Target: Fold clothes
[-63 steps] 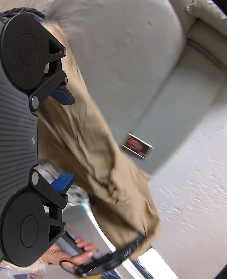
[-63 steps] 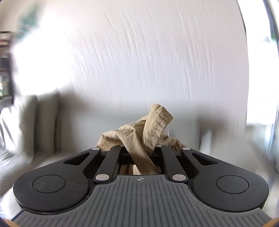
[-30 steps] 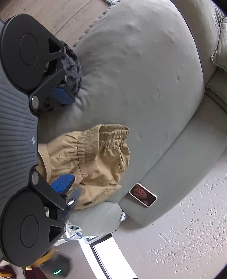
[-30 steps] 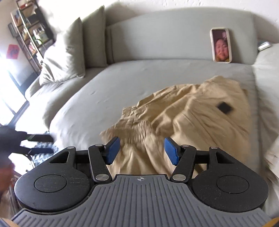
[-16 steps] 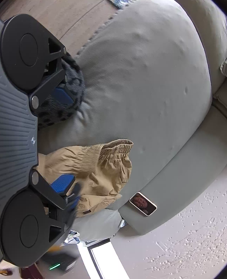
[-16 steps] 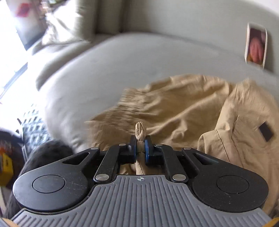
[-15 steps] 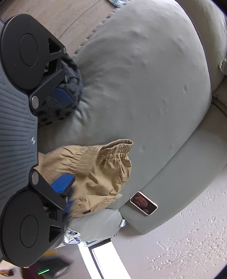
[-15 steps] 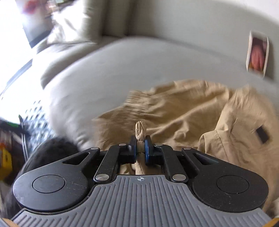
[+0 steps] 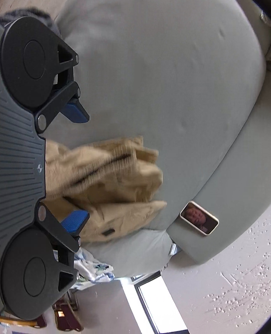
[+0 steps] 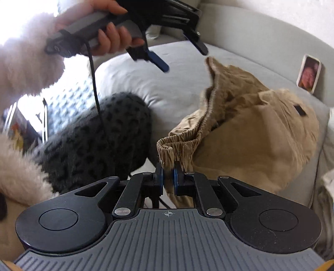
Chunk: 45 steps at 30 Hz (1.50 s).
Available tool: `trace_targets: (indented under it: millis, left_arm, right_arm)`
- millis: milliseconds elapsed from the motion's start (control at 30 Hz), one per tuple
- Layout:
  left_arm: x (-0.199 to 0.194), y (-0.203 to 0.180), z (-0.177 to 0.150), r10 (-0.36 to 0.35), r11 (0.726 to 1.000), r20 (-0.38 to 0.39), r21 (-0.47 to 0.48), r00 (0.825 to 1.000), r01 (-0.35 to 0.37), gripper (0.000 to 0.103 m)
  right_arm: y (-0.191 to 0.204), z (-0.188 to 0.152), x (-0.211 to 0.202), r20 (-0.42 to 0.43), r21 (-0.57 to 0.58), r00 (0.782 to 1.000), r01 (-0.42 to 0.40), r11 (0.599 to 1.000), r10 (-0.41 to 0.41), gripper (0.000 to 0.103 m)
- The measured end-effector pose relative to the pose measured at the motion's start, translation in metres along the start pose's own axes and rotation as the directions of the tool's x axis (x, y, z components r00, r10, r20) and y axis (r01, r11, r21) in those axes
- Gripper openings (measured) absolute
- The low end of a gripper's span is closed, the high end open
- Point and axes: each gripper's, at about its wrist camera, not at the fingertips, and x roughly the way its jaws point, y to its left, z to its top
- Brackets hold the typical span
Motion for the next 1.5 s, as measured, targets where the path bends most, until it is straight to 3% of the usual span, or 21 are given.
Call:
trace_targets:
  millis: [100,267,300,333,467,567,633,667,767,833,900,933,1067,1100,1133,1233,1267,1300,1367,1500]
  left_arm:
    - [0.017,-0.008,0.01,0.02,1.0,0.0,-0.009,1.0,-0.02,0.087]
    - [0.051,-0.012,0.022,0.107,0.994,-0.04,-0.001,0.993,-0.107,0.049]
    - [0.055,-0.011,0.022,0.109,0.994,-0.05,-0.009,0.993,-0.109,0.021]
    - [0.056,-0.009,0.021,0.102,0.994,-0.052,-0.03,0.993,-0.103,0.009]
    - [0.035,-0.014,0.009,0.068,0.996,0.048,-0.063,0.997,-0.065,0.008]
    - [0.008,-0.022,-0.001,-0.002,0.997,0.105,-0.08,0.995,0.01,0.008]
    - [-0.008,-0.03,-0.01,-0.043,0.995,0.141,-0.079,0.989,0.055,0.007]
    - [-0.016,-0.034,-0.014,-0.059,0.994,0.157,-0.078,0.986,0.072,0.007]
    - [-0.033,-0.045,-0.025,-0.085,0.993,0.192,-0.069,0.978,0.1,0.007]
    - [-0.041,-0.053,-0.03,-0.095,0.992,0.206,-0.067,0.974,0.111,0.007]
    - [-0.048,-0.058,-0.034,-0.101,0.99,0.218,-0.074,0.971,0.119,0.007]
    - [-0.052,-0.06,-0.036,-0.101,0.989,0.225,-0.081,0.969,0.122,0.007]
    - [-0.062,-0.065,-0.041,-0.105,0.983,0.263,-0.117,0.959,0.14,0.007]
    - [-0.063,-0.067,-0.042,-0.11,0.981,0.27,-0.125,0.957,0.148,0.007]
    - [-0.063,-0.068,-0.044,-0.115,0.979,0.276,-0.131,0.954,0.156,0.007]
    - [-0.063,-0.072,-0.049,-0.136,0.971,0.283,-0.15,0.95,0.184,0.007]
    - [-0.064,-0.074,-0.05,-0.143,0.969,0.285,-0.153,0.948,0.192,0.007]
    - [-0.064,-0.075,-0.051,-0.149,0.967,0.288,-0.155,0.946,0.2,0.007]
    - [-0.066,-0.077,-0.053,-0.16,0.965,0.295,-0.156,0.942,0.213,0.007]
    - [-0.07,-0.075,-0.058,-0.173,0.957,0.305,-0.173,0.937,0.233,0.007]
  right_arm:
    - [-0.002,0.0,-0.006,0.011,0.025,1.0,-0.011,1.0,0.01,0.009]
    - [-0.012,-0.002,-0.014,0.018,0.049,1.0,-0.025,0.998,0.024,0.009]
    - [-0.014,-0.003,-0.019,0.02,0.057,0.999,-0.027,0.998,0.025,0.01]
    - [-0.015,-0.003,-0.023,0.022,0.067,0.999,-0.027,0.997,0.025,0.009]
    - [-0.025,-0.007,-0.028,0.021,0.13,1.0,-0.007,0.992,0.005,0.011]
    - [-0.046,-0.011,-0.039,0.059,0.325,0.998,-0.035,0.945,0.016,0.034]
    - [-0.068,-0.017,-0.054,0.13,0.493,0.991,-0.1,0.864,0.04,0.045]
    - [-0.08,-0.023,-0.063,0.184,0.588,0.982,-0.152,0.794,0.052,0.053]
    - [-0.111,-0.05,-0.082,0.321,0.804,0.945,-0.31,0.508,0.068,0.059]
    - [-0.118,-0.069,-0.082,0.372,0.868,0.924,-0.378,0.322,0.085,0.061]
    - [-0.112,-0.078,-0.075,0.401,0.882,0.906,-0.421,0.212,0.132,0.061]
    - [-0.106,-0.078,-0.072,0.398,0.882,0.904,-0.423,0.207,0.153,0.061]
    - [-0.081,-0.065,-0.07,0.294,0.883,0.939,-0.338,0.326,0.177,0.061]
    - [-0.08,-0.069,-0.069,0.294,0.891,0.938,-0.338,0.303,0.18,0.061]
    - [-0.08,-0.075,-0.07,0.318,0.901,0.931,-0.356,0.248,0.18,0.061]
    - [-0.082,-0.105,-0.068,0.416,0.904,0.896,-0.426,0.034,0.155,0.064]
    - [-0.081,-0.115,-0.066,0.434,0.9,0.889,-0.436,-0.019,0.145,0.07]
    - [-0.078,-0.125,-0.062,0.435,0.9,0.889,-0.433,-0.048,0.144,0.076]
    - [-0.072,-0.138,-0.053,0.438,0.898,0.886,-0.426,-0.108,0.151,0.077]
    - [-0.064,-0.153,-0.024,0.501,0.854,0.852,-0.458,-0.247,0.15,0.077]
